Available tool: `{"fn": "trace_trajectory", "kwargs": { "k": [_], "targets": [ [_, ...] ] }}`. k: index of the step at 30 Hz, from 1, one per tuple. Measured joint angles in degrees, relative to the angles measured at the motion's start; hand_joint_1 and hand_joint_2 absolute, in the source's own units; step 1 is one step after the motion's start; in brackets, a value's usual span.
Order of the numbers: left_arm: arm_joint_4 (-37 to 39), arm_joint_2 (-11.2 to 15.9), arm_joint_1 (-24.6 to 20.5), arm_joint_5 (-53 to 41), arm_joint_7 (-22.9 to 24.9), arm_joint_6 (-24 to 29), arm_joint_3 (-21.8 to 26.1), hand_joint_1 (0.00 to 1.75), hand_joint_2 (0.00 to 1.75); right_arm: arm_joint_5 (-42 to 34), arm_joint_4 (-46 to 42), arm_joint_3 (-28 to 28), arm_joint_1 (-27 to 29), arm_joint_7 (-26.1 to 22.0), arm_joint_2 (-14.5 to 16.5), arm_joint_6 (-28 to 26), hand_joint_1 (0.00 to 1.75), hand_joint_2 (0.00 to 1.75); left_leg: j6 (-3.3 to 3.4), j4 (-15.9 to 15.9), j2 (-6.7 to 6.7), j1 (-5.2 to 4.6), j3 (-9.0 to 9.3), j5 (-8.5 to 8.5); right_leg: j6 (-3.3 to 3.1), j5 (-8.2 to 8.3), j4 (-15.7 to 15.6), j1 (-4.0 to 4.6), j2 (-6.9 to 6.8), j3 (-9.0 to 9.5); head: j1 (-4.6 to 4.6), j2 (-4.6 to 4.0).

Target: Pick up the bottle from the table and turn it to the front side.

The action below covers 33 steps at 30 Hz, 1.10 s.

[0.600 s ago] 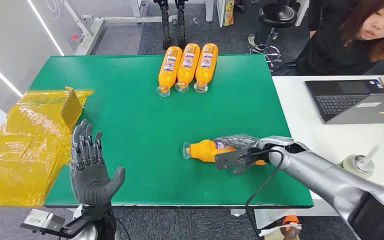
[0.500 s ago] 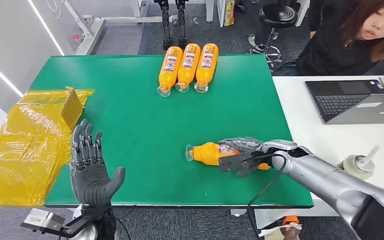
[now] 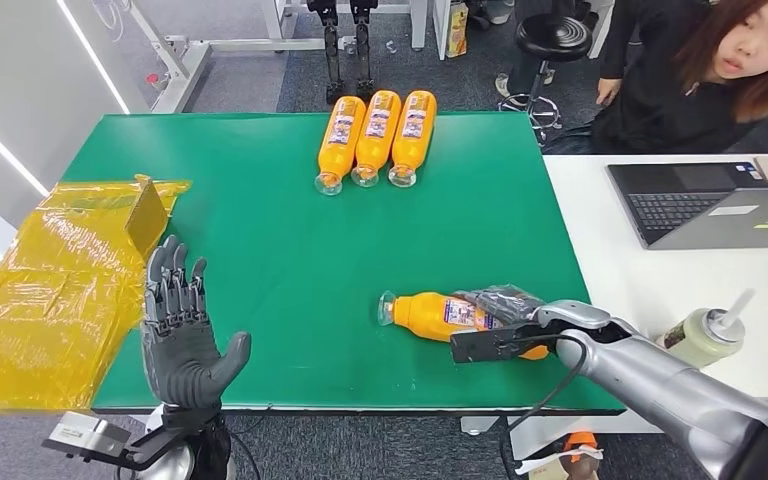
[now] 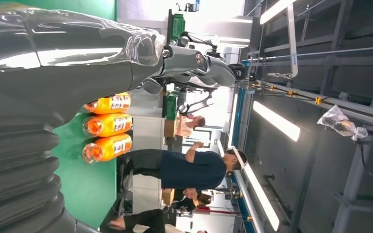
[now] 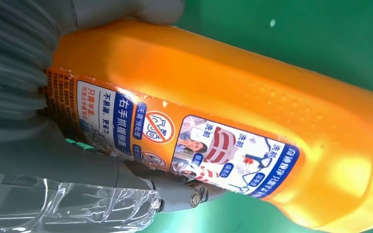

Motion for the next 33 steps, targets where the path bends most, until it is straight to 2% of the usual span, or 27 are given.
{"fn": "trace_trajectory", "kwargs": {
  "k": [9,13,19,22,26,29,33],
  "targets": [
    [1.0,0.0,-0.5,0.0,0.0,0.1,0.0,0.00,1.75,0.7,-0.4,-1.3,0.5,-0.9,0.0,-0.4,1.75,1.75,0.03,0.0,-0.01,0.00,0.02,0.02,0.04,0.05,0.0,0.00,0.00,0.05,-0.01,0.00],
    [1.1,-0.2,-0.6,-0.5,0.0,0.0,0.1,0.00,1.75,2.2,-0.9,-3.3,1.0,-1.6,0.5,-2.9,1.75,1.75,0.03,0.0,0.04,0.00,0.02,0.02,0.04,0.05,0.0,0.00,0.03,0.05,-0.01,0.00],
    [1.2,-0.4,0.0,-1.7,0.0,0.4,0.9,0.00,1.75,4.7,-9.4,-11.3,5.5,-1.6,-1.1,-9.8,1.75,1.75,0.11,0.0,0.00,-0.04,-0.28,0.14,0.08,0.20,0.0,-0.05,0.00,-0.23,-0.01,0.00],
    [1.2,-0.9,0.4,-2.1,0.0,0.6,1.3,0.00,1.75,9.7,-16.4,-17.6,9.2,-2.2,-1.1,-12.2,1.75,1.75,0.09,0.0,-0.04,-0.02,-0.38,0.15,0.09,0.20,0.0,-0.03,-0.03,-0.33,-0.01,0.00],
    [1.6,-1.8,0.2,-0.8,0.9,-1.5,1.6,0.00,1.75,16.4,-23.8,-24.1,14.2,-3.3,2.0,-13.8,1.75,1.75,0.08,0.0,-0.04,-0.01,-0.48,0.15,0.08,0.15,0.0,-0.01,-0.02,-0.47,-0.02,0.00],
    [2.5,-2.6,-0.3,1.3,2.1,-3.8,1.7,0.00,1.75,18.8,-27.6,-25.5,16.6,-4.4,4.7,-15.1,1.75,1.75,0.08,0.0,-0.04,-0.01,-0.54,0.15,0.05,0.12,0.1,-0.01,-0.03,-0.55,-0.02,0.00],
    [4.7,-3.4,-1.1,5.1,3.5,-8.5,1.8,0.00,1.75,23.4,-32.0,-26.6,20.0,-2.6,9.0,-17.1,1.75,1.75,0.07,-0.1,-0.06,0.00,-0.57,0.15,-0.01,0.08,0.1,0.00,-0.04,-0.58,-0.02,0.00]
  ]
}}
